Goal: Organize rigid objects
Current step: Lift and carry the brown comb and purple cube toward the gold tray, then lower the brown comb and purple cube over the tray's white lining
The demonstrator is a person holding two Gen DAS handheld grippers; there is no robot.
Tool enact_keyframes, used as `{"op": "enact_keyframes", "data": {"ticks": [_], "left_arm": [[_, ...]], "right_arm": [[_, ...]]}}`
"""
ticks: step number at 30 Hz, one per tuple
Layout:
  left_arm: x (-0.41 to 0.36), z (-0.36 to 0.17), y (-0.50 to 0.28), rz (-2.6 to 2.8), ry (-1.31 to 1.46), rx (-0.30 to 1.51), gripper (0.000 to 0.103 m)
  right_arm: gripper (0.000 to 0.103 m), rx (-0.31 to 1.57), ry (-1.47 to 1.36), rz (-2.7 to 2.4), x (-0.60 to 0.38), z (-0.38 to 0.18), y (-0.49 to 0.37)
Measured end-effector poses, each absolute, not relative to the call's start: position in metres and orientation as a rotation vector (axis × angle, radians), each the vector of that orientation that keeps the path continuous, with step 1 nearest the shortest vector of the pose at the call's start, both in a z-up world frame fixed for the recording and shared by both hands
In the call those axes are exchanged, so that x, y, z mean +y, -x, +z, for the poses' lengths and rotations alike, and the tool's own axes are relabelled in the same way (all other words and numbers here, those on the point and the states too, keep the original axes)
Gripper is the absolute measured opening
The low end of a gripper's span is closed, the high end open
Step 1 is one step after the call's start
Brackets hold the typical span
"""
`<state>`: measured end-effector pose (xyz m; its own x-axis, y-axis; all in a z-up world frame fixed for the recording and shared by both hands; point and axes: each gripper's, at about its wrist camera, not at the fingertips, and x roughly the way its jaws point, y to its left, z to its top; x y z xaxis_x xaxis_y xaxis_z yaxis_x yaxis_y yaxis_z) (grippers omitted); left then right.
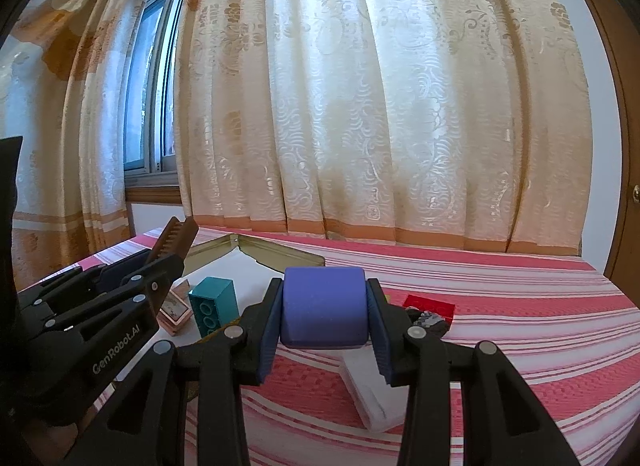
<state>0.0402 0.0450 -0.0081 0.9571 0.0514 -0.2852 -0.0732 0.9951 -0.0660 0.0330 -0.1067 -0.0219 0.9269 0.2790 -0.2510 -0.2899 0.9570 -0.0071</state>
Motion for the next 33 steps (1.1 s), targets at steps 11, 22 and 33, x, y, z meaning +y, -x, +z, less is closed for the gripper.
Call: {"op": "enact_keyframes", "data": {"ticks": [11,22,33], "left_arm": [[0.056,-0.009,-0.038,0.079,0.088,0.289,0.024],[0.066,-0.009,-0.036,0.094,0.095,0.285,0.024],[0.072,-0.009,-0.035,0.104,0.106,0.283,0.024]], "right_arm": [[0.043,0.251,0.05,0.314,-0.096,-0.021,-0.033],[0.043,0.25,0.058,0.34,-0.081,-0.021,-0.032],[0.043,0.251,0.061,0.361,-0.07,-0.021,-0.032]]}}
